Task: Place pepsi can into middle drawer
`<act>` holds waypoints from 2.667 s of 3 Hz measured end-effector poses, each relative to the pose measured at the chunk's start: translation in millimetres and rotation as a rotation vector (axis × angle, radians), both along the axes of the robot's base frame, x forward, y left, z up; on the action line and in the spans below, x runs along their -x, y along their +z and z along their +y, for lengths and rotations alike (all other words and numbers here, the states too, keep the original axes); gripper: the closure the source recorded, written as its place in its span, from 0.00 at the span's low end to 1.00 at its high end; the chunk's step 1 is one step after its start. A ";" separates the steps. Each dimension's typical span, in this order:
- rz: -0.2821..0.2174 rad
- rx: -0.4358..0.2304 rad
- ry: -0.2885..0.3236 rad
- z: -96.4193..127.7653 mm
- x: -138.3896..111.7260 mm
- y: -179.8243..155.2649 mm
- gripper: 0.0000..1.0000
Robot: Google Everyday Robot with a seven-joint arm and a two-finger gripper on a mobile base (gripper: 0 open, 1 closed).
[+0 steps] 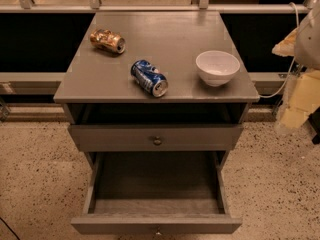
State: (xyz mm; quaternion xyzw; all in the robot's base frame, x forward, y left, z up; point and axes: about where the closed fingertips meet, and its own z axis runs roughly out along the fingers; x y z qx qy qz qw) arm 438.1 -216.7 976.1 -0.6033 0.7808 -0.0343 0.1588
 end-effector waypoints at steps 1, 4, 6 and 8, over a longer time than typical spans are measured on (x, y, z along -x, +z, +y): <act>0.000 0.000 0.000 0.0 0.0 0.0 0.00; -0.026 -0.114 0.206 190.0 -113.0 -27.5 0.00; 0.081 -0.101 -0.047 230.5 -175.1 -69.5 0.00; 0.075 -0.092 -0.221 248.8 -198.5 -105.1 0.00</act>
Offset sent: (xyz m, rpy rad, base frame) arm 0.0876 0.1237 -0.0332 0.1609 -0.0247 0.0907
